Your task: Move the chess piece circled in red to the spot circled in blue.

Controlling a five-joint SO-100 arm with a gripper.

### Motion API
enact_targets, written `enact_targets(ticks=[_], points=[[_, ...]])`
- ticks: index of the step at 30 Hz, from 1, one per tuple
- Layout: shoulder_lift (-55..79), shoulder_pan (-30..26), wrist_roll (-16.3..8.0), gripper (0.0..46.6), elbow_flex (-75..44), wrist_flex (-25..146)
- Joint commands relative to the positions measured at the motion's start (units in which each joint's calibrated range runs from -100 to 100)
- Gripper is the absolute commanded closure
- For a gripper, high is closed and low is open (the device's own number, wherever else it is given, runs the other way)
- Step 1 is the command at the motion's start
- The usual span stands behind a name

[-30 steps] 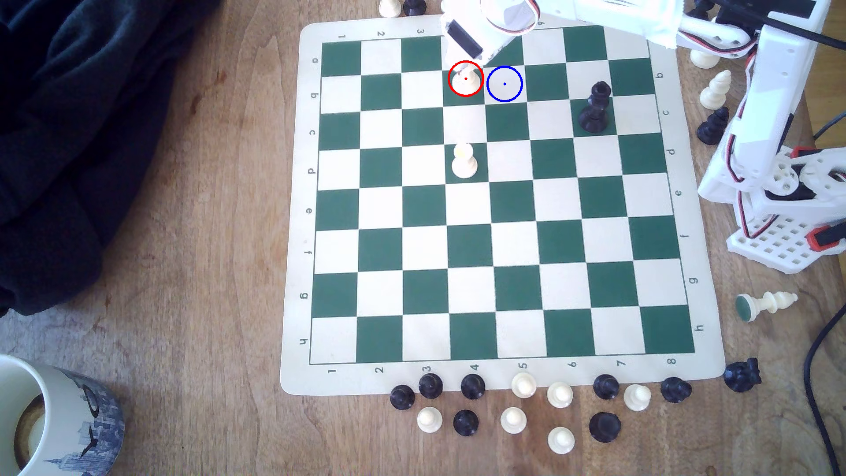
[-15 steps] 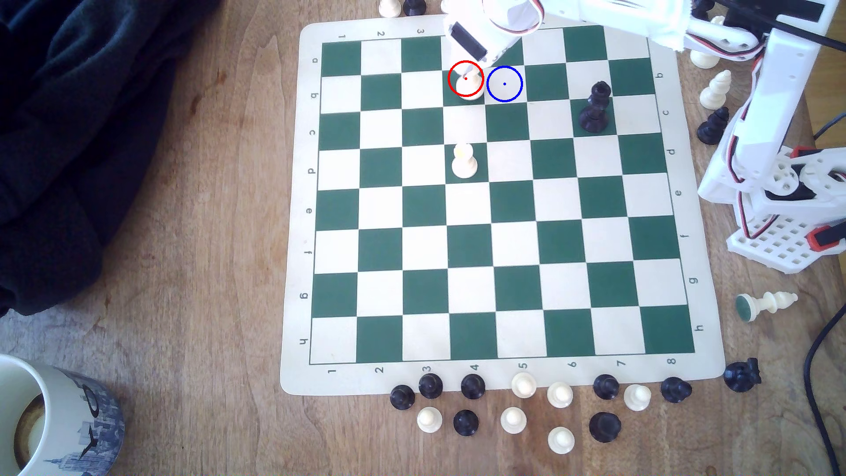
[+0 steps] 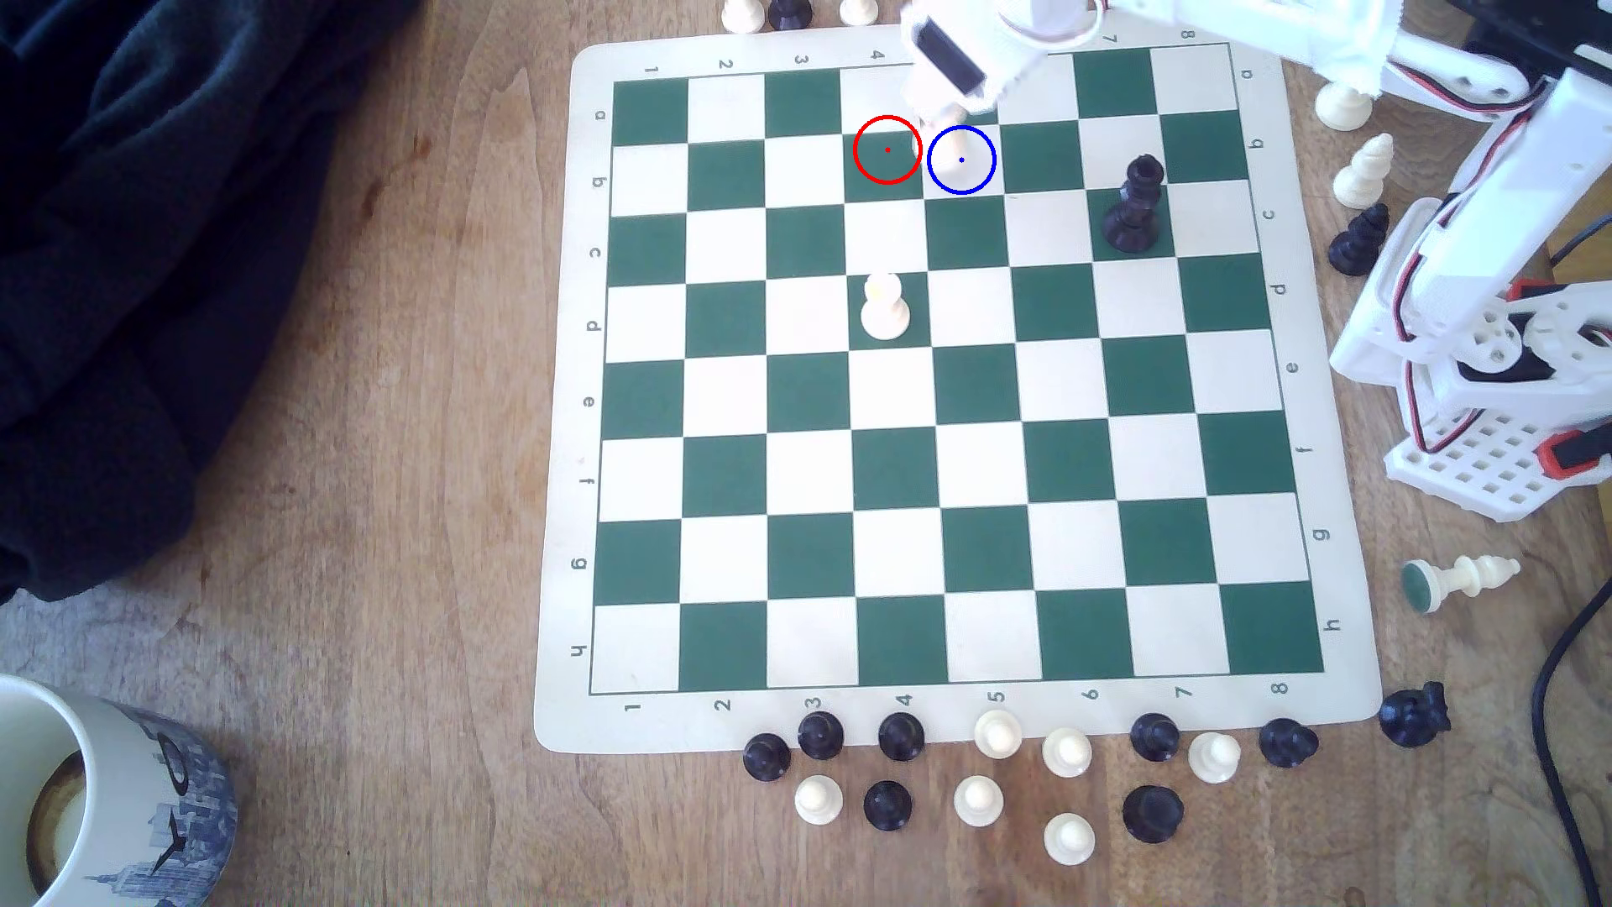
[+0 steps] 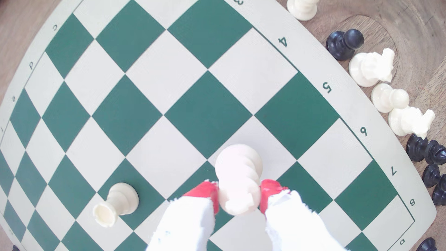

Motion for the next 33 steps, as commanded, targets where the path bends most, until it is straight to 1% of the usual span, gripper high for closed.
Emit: enact_targets(ticks=[1, 12, 23, 28, 33], points=[[-6.4, 0.8, 0.2, 40.0, 0.8, -1.9], [-4.5, 1.0, 0.3, 39.9, 2.8, -4.4], [-2.3, 1.3, 1.2, 39.8, 2.9, -5.2], [-2.0, 1.6, 2.1, 39.7, 4.1, -4.9], [-1.8, 1.7, 2.2, 39.6, 4.8, -4.9]])
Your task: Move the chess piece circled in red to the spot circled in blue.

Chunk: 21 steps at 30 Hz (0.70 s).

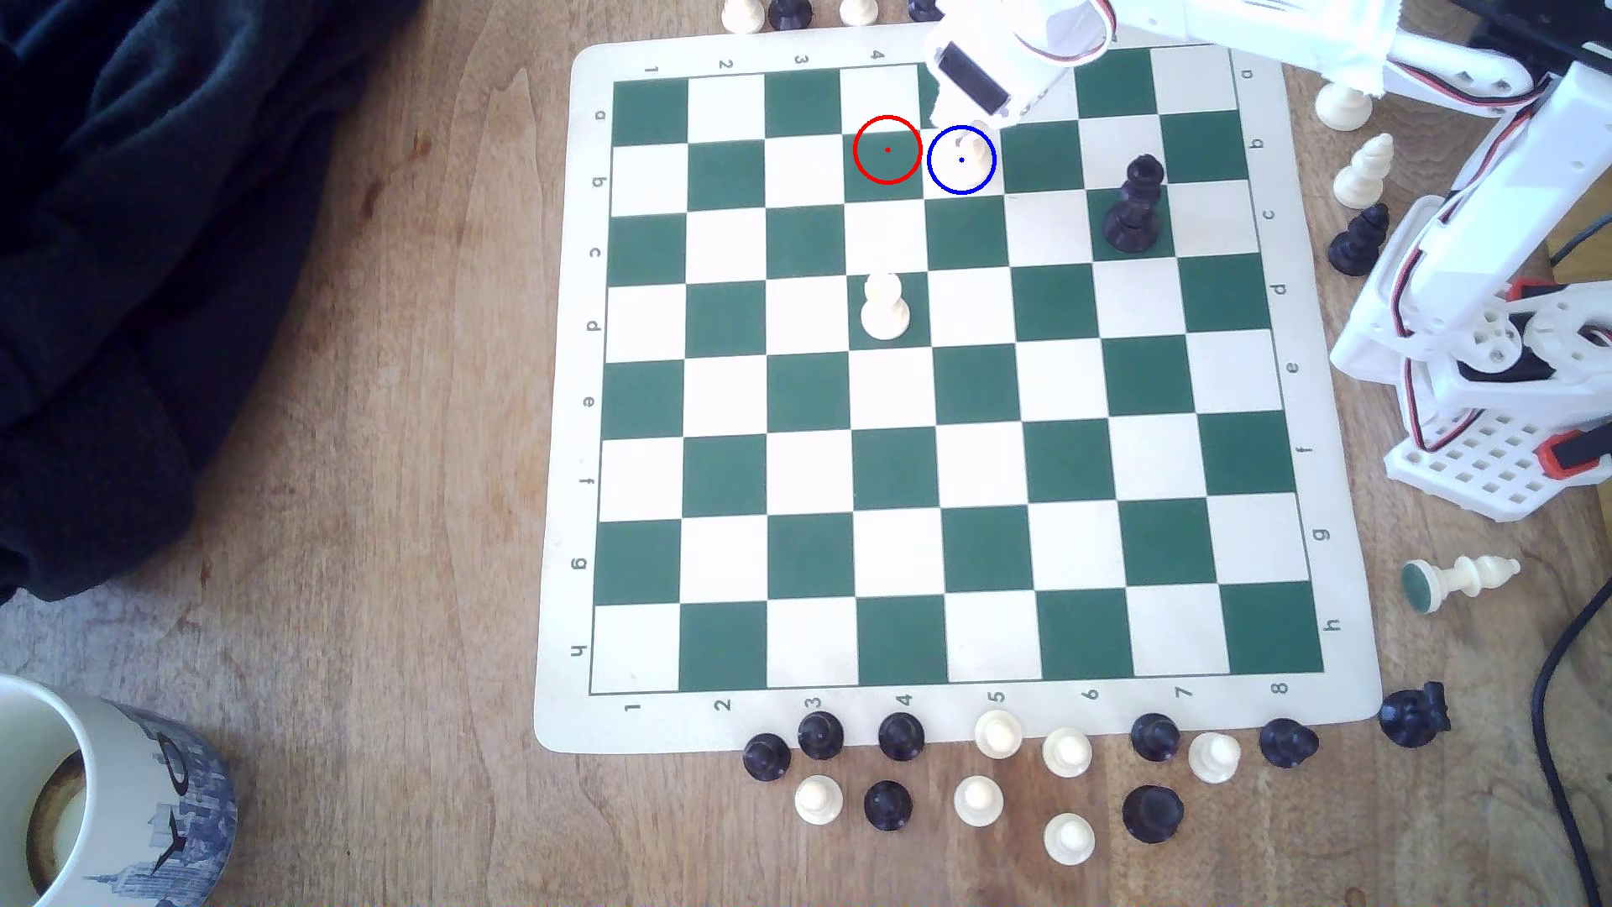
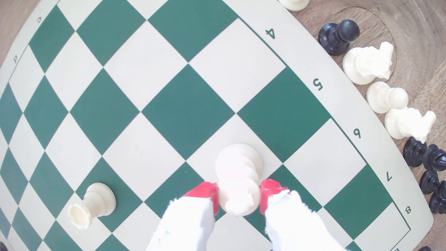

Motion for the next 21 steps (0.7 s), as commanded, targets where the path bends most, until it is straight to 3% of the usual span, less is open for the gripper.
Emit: enact_targets(ticks=[1, 18, 21], points=[[-1.7, 0.0, 0.3, 39.5, -0.5, -0.2], [-2.0, -0.9, 0.0, 39.3, -0.6, -1.2], [-2.0, -0.9, 0.0, 37.6, -0.6, -1.2]])
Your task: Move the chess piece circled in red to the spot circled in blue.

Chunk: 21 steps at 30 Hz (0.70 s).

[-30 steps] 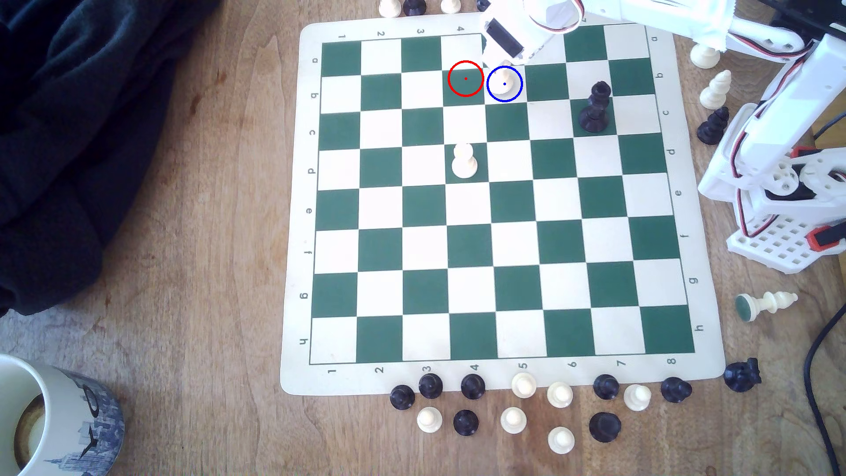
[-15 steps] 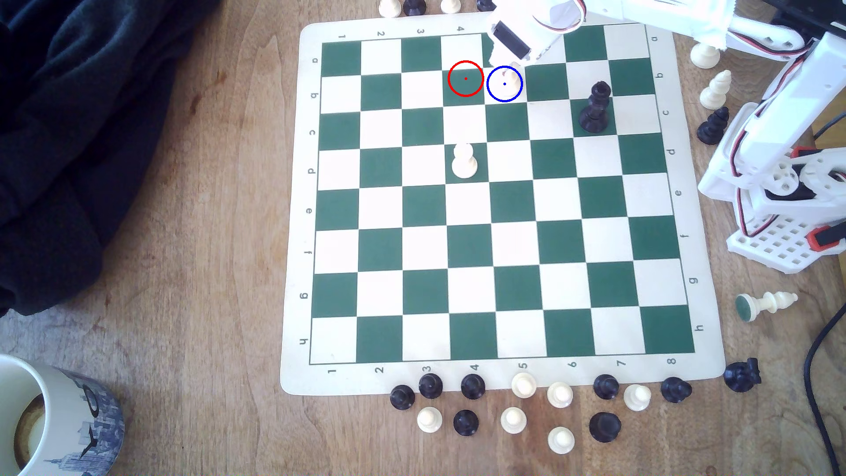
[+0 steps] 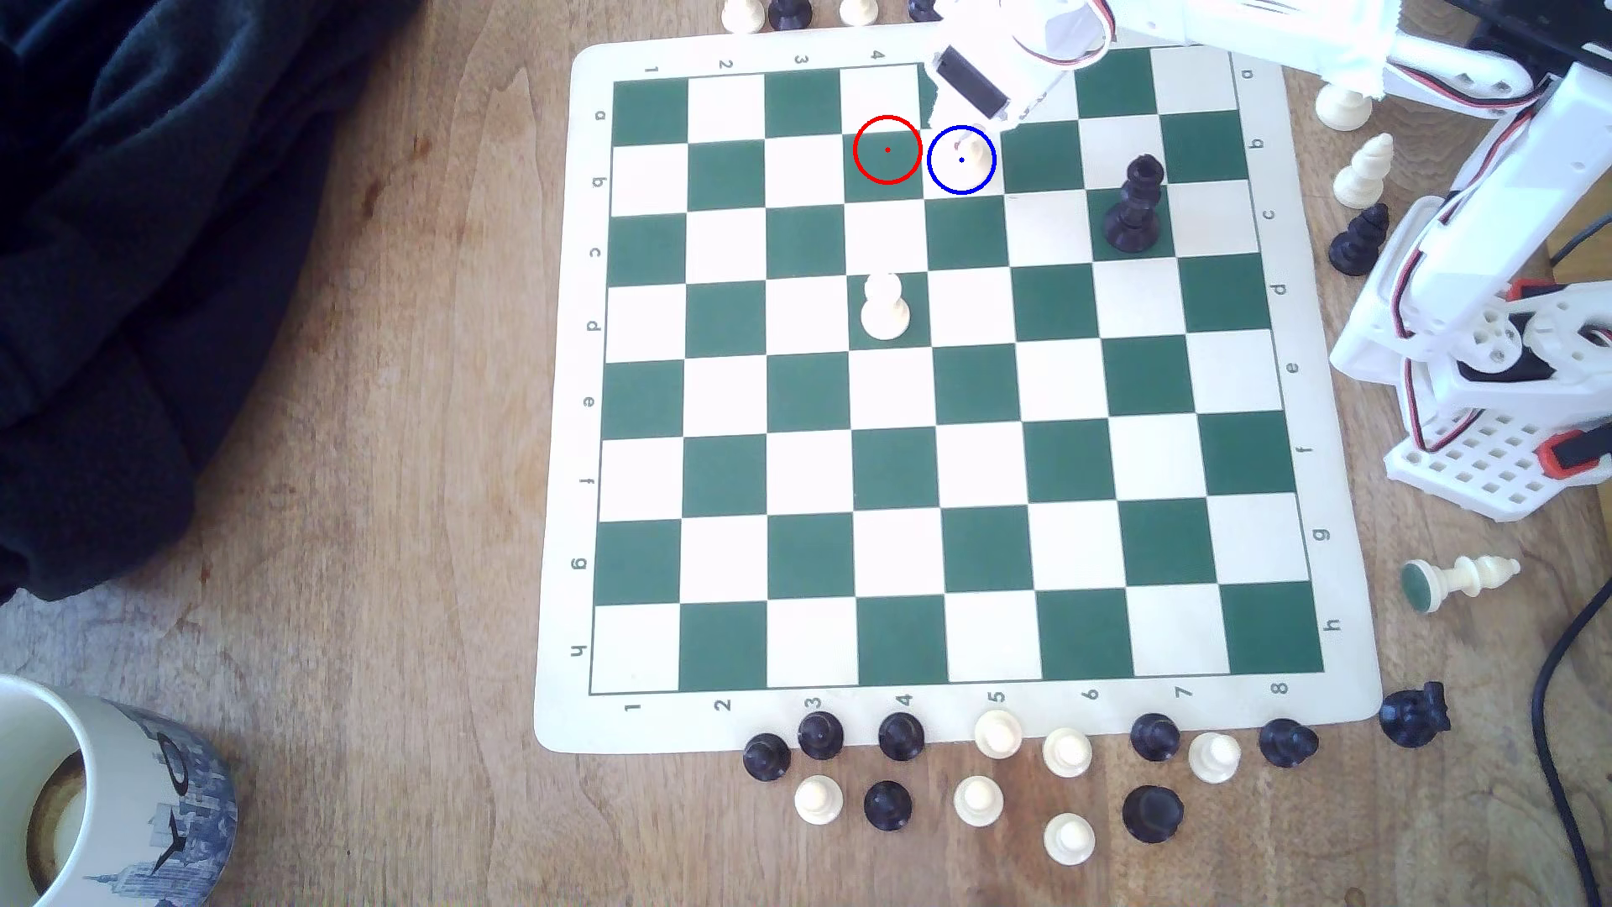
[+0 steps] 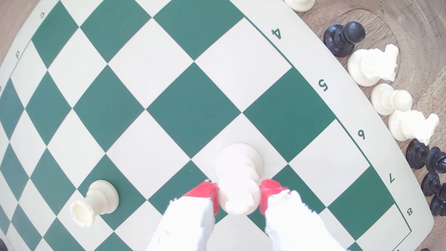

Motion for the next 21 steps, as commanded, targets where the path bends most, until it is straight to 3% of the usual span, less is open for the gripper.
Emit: enact_targets(ticks=[1, 8, 11, 14, 15, 16, 19, 20, 21], points=[[-2.0, -0.1, -0.2, 35.8, -0.5, -1.2], [-4.7, 1.6, -0.2, 21.6, -0.1, -1.9], [-9.9, 1.4, -0.2, 21.3, 4.1, -6.3], [-20.0, 0.4, 0.1, 25.9, 15.1, -19.4], [-22.3, -0.1, 0.1, 31.8, 17.4, -22.8], [-26.4, -0.8, 0.4, 40.5, 22.1, -29.2], [-32.1, -1.4, 1.1, 46.4, 30.2, -42.6], [-33.4, -1.6, 1.4, 46.4, 32.4, -47.1], [-35.1, -2.2, 5.2, 46.4, 39.7, -62.1]])
